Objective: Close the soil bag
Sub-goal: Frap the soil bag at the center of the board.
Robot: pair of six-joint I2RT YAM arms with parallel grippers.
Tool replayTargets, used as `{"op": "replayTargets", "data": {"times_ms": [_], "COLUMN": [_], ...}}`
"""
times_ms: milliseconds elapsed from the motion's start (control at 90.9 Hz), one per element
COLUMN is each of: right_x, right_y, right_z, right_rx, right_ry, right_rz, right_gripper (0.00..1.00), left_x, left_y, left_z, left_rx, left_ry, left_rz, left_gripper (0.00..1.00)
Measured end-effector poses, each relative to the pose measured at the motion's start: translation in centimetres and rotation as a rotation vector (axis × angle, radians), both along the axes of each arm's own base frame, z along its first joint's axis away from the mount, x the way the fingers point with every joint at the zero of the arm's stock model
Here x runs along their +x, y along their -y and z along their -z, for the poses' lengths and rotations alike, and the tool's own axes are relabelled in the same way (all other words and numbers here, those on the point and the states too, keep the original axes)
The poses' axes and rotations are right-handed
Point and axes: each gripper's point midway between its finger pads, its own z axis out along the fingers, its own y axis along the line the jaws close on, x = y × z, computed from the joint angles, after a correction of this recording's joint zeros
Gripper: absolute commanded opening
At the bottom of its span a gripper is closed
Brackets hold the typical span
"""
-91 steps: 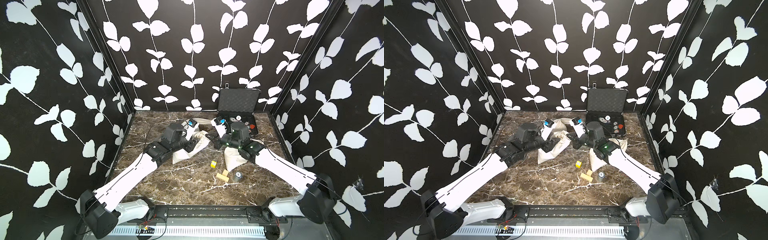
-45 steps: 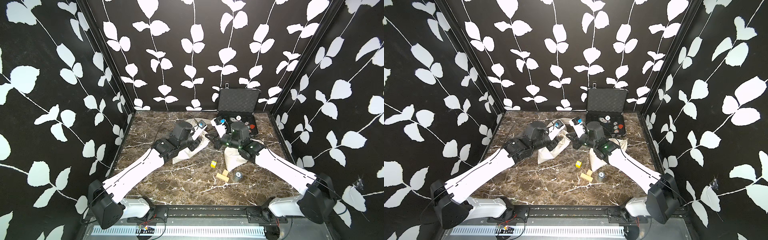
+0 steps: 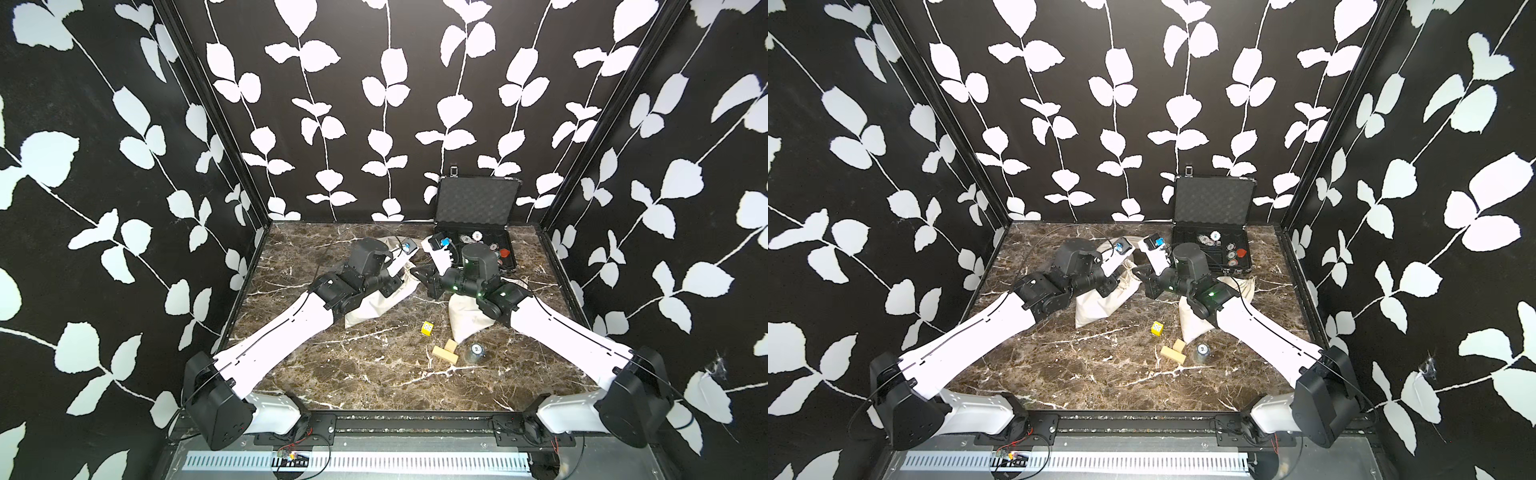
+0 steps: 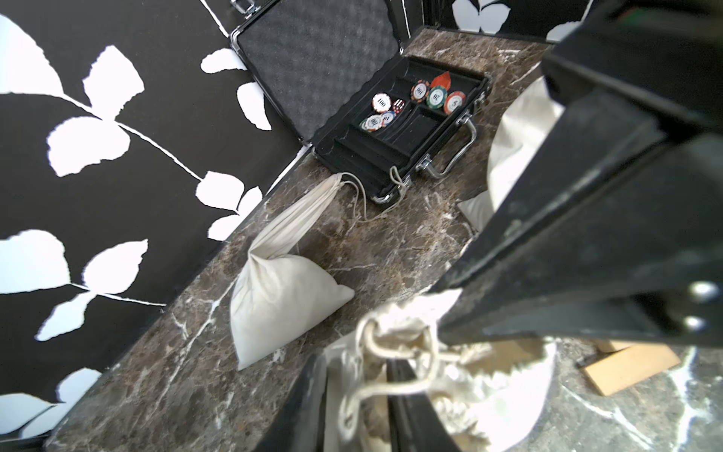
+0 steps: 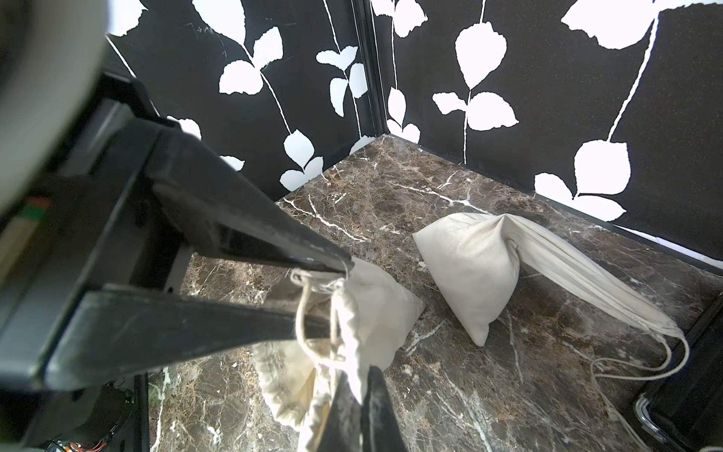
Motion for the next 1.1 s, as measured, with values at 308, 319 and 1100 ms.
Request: {"op": "replayTargets", "data": {"times_ms": [308,319,1100], "right_x": [-0.3,-0.3,-1.5], "right_y": [3.5,3.7,2.2], "right_z": [-1.9,-2.1,-0.6], "right_rx": [-0.066,-0.07,-0.2], "right_ry": [0.161,0.172,0.285], "right_rz": [0.122,0.129,0.046], "right_gripper": [0.51,0.52,0.42], "left_x": [-0.6,-0.7,-0.7], "left_y": [1.6,1.7,3.6], "left_z": [-0.9,-0.9,-0.5], "left_rx": [-0.151,-0.16,-0.446], "left_ry": [-0.08,-0.088,-0.427], "left_rz": [0.049,0.052,0.111], "left_gripper": [0.0,0.0,0.0]}}
